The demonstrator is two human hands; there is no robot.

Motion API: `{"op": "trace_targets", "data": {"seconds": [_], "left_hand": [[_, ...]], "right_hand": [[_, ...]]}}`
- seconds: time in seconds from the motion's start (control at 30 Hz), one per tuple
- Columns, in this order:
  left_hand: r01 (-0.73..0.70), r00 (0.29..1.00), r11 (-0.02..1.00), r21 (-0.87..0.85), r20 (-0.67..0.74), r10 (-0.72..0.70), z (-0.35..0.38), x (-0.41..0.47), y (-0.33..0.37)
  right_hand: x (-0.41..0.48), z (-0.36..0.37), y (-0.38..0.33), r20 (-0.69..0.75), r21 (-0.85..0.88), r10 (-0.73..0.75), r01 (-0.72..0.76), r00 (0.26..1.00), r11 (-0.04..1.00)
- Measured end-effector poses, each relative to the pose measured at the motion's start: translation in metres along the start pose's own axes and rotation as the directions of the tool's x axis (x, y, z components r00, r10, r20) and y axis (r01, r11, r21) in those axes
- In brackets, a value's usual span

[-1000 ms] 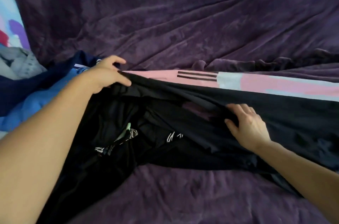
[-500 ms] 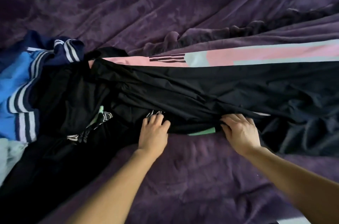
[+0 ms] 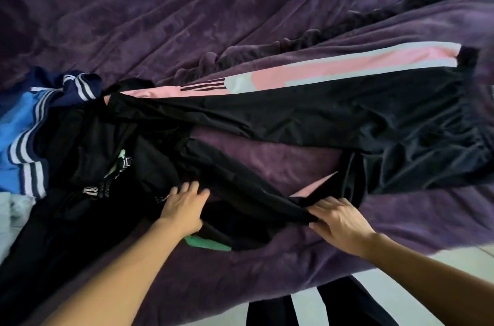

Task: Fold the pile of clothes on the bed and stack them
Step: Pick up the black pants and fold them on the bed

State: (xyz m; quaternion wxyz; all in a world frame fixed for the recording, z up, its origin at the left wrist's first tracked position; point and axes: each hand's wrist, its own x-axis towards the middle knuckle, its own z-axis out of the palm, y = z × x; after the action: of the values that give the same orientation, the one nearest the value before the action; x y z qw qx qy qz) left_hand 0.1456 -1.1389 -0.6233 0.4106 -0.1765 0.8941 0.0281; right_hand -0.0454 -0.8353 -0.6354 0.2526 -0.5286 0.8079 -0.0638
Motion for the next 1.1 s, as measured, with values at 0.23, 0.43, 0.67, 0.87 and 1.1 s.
{"op": "trace_targets", "data": {"seconds": [0.23,0.43,0.67,0.87,1.1], "left_hand": [[-0.101,0.979,0.994,0.044,-0.175,0.107,-0.012,0.048,0.118],[0.153,0.973,0.896,-0.416,-0.096,-0.211,-0.027,0.023,0.084],[0.543,0.803,0.821,-0.179,-0.176,-0.569,-0.050,-0.017,0.017],[-0.055,0.897,0.991,-0.118,-0.442,-0.003,-0.028,0.025,0.164],[0.058,0.928,0.982,-0.180,-0.353,-0.119,0.002,0.067,0.228]], "right_hand": [[-0.007,-0.013,0.083,-0.067,-0.105,0.168,-0.174,0.984,0.979],[-0.038,-0.019,0.171,0.128,-0.253,0.534,-0.493,0.836,0.833],[-0.049,-0.021,0.172,-0.131,-0.263,0.368,-0.390,0.921,0.882],[-0.040,0.004,0.158,-0.256,-0.214,0.179,-0.236,0.950,0.948],[-0.083,-0.018,0.207,-0.051,-0.361,0.365,-0.358,0.930,0.861]]}}
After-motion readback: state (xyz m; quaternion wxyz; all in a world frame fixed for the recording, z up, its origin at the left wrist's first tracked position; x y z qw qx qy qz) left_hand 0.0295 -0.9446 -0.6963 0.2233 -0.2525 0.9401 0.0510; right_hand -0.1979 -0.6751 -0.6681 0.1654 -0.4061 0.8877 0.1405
